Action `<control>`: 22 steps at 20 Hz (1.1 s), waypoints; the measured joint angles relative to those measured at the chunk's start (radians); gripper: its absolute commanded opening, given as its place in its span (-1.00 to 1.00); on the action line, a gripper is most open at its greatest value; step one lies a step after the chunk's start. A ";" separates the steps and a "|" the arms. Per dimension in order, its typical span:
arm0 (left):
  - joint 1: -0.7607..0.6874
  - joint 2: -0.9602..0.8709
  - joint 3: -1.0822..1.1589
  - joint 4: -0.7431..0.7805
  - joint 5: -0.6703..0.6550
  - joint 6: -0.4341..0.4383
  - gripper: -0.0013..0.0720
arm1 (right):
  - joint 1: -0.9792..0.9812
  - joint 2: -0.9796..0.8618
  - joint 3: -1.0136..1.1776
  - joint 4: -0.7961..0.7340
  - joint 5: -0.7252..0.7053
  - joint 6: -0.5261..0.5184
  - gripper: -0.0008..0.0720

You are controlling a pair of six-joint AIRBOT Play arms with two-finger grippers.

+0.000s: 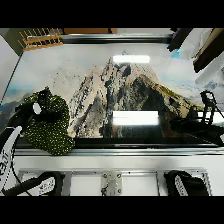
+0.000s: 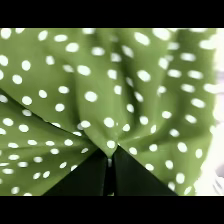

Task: Fold the clothes and pants, and hang the long-sleeved shirts on hangers.

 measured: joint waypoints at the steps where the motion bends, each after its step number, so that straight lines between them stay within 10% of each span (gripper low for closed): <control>1: -0.039 0.028 0.015 -0.006 0.001 0.000 -0.95 | 0.000 0.000 0.000 0.000 0.000 0.000 -0.94; 11: -0.681 0.061 0.407 -0.106 0.102 -0.004 -0.94 | 0.000 -0.002 0.000 0.000 0.000 0.000 -0.94; 13: -0.748 -0.002 0.496 -0.106 0.112 -0.034 0.73 | 0.000 -0.002 0.000 0.000 0.000 0.000 -0.94; 22: -0.599 -0.176 0.630 -0.109 0.001 -0.215 0.90 | 0.000 -0.002 0.000 0.000 0.000 0.000 -0.94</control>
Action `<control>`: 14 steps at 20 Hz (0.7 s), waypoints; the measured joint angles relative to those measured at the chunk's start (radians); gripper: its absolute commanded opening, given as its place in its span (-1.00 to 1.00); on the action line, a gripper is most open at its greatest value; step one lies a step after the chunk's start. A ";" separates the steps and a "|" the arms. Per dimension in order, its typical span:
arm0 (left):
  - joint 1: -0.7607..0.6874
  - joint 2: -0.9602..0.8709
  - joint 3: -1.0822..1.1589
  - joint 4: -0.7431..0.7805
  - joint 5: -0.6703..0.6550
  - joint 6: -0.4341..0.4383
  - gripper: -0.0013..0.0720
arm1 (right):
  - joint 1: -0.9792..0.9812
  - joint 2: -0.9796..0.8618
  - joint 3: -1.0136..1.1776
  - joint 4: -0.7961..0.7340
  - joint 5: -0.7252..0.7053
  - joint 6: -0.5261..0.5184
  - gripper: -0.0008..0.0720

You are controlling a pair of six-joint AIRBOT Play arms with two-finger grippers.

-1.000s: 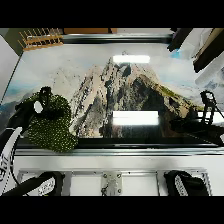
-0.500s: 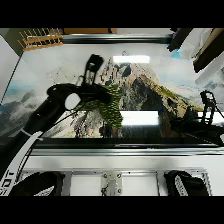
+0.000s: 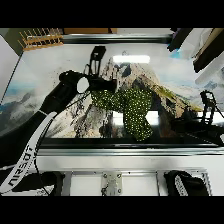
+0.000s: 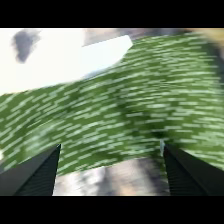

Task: Fold the clothes and pants, and hang the long-sleeved shirts on hangers.

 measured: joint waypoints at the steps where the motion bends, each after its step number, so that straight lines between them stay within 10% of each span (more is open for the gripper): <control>1: 0.043 -0.012 -0.018 0.000 -0.013 -0.017 0.90 | 0.000 0.000 0.000 0.000 0.000 0.000 -0.94; 14: 0.346 -0.272 -0.175 -0.447 -0.044 0.035 0.90 | 0.000 -0.001 0.000 0.000 0.000 0.000 -0.95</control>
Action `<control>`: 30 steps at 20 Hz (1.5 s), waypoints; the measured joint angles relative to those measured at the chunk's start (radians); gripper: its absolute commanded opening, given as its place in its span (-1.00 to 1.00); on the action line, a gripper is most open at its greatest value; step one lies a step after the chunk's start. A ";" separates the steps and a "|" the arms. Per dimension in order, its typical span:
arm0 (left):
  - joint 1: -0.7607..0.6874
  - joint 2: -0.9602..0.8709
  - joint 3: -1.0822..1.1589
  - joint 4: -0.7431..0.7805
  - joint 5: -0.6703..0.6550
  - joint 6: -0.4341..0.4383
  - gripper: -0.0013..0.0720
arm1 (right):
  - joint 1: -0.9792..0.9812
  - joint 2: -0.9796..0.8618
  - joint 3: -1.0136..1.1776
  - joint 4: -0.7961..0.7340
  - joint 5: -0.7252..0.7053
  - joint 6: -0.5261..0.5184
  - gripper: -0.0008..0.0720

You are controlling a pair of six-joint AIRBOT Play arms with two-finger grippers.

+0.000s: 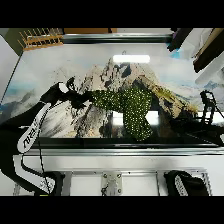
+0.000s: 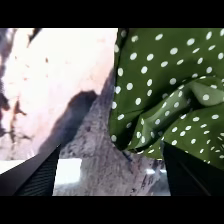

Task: Fold the clothes and pants, and hang the long-sleeved shirts on hangers.

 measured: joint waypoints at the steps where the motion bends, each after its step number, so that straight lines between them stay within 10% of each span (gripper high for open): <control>1: -0.008 -0.009 0.000 -0.018 0.006 0.006 0.90 | 0.000 0.000 0.000 0.000 0.000 0.000 -0.95; 7: -0.078 -0.075 0.080 -0.048 0.004 0.021 0.88 | 0.000 -0.001 0.000 0.000 0.000 0.000 -0.94; 9: -0.106 -0.106 0.124 -0.047 0.002 0.021 -0.40 | 0.000 -0.001 -0.003 0.000 0.000 0.001 -0.87; 10: -0.118 -0.124 0.143 -0.039 -0.006 0.021 -0.95 | 0.000 -0.001 -0.008 0.000 0.000 0.003 -0.18; 11: -0.126 -0.135 0.159 -0.034 -0.016 0.021 -0.95 | 0.000 -0.002 -0.016 0.000 0.000 0.003 0.50; 12: -0.131 -0.139 0.177 -0.038 -0.013 0.021 -0.95 | 0.000 -0.006 -0.027 0.000 0.000 0.003 0.52; 24: -0.059 -0.113 0.243 -0.040 -0.072 0.032 -0.95 | 0.103 -0.484 -0.147 0.114 -0.193 -0.150 0.34; 25: -0.054 -0.111 0.245 -0.040 -0.080 0.032 -0.95 | 0.126 -0.522 -0.145 0.137 -0.214 -0.164 0.12; 27: -0.049 -0.109 0.244 -0.040 -0.094 0.032 -0.95 | 0.162 -0.581 -0.130 0.166 -0.248 -0.191 -0.96; 30: -0.042 -0.068 0.245 -0.018 -0.104 0.035 -0.95 | 0.184 -0.596 -0.074 0.172 -0.267 -0.222 -0.97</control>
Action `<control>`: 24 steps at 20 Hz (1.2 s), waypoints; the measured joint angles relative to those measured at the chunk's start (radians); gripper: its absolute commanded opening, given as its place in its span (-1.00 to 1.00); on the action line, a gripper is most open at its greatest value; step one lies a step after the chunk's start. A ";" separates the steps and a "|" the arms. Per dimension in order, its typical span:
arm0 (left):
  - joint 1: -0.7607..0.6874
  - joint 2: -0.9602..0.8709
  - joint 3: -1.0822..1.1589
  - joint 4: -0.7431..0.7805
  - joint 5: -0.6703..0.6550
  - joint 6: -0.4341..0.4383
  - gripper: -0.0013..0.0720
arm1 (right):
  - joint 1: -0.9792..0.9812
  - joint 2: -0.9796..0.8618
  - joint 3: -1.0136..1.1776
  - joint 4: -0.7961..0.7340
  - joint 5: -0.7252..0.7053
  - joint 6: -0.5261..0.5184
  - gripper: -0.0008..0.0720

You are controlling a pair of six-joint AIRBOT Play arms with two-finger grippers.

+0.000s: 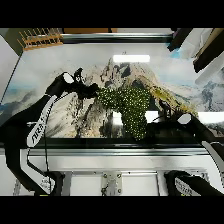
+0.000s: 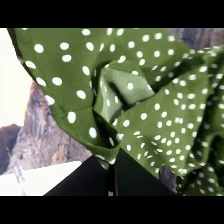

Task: Fold the clothes and pants, and hang the long-sleeved shirts on hangers.

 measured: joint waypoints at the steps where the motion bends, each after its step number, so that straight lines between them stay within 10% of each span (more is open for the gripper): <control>1: 0.007 0.034 0.000 0.015 0.000 0.002 -0.96 | 0.001 0.018 0.039 -0.017 -0.001 -0.003 -0.96; 15: 0.180 0.986 -0.009 0.086 -0.158 0.090 -0.96 | -0.156 0.628 0.621 -0.198 0.124 0.141 -0.97; 24: 0.146 1.155 -0.555 0.199 -0.176 -0.072 -0.95 | -0.175 0.347 0.636 -0.265 0.203 0.362 -0.75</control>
